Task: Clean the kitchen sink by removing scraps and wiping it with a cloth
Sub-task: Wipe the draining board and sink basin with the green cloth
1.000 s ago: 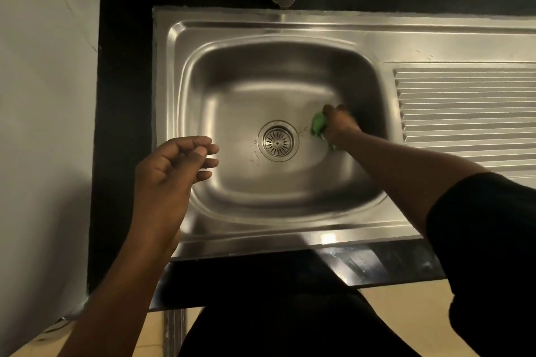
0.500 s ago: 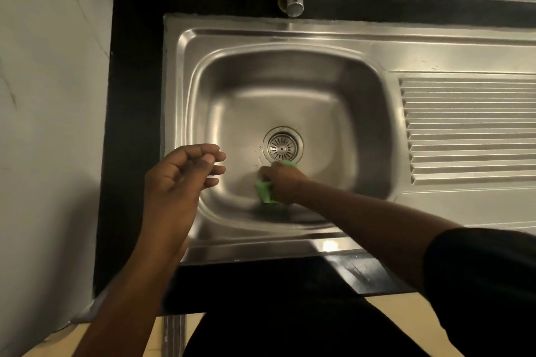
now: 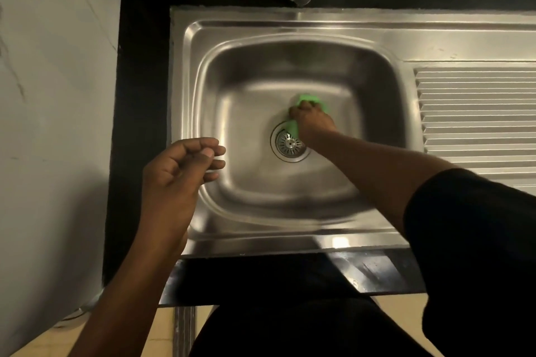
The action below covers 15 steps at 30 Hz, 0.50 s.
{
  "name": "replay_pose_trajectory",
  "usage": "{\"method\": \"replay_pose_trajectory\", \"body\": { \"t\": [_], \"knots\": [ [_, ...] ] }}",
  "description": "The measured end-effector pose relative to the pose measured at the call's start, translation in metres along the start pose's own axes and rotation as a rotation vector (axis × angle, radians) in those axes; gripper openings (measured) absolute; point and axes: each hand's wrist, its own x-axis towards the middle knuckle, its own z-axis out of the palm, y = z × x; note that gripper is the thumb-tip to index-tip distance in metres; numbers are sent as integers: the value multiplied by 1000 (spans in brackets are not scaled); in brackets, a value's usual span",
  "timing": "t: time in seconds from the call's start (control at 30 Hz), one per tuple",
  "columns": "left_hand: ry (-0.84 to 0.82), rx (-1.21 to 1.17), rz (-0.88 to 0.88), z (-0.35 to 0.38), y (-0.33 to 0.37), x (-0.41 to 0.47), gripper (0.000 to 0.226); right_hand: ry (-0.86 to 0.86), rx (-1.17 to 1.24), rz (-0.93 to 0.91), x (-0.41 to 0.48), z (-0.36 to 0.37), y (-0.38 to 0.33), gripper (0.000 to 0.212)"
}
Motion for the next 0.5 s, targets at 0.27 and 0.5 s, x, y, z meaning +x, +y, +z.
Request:
{"method": "replay_pose_trajectory", "body": {
  "t": [0.27,0.5],
  "knots": [
    [-13,11,-4,2,0,-8,24,-144,-21,191,-69,4,42,49],
    [-76,50,16,16,9,-11,23,-489,288,231,-102,8,2,31]
  ]
}}
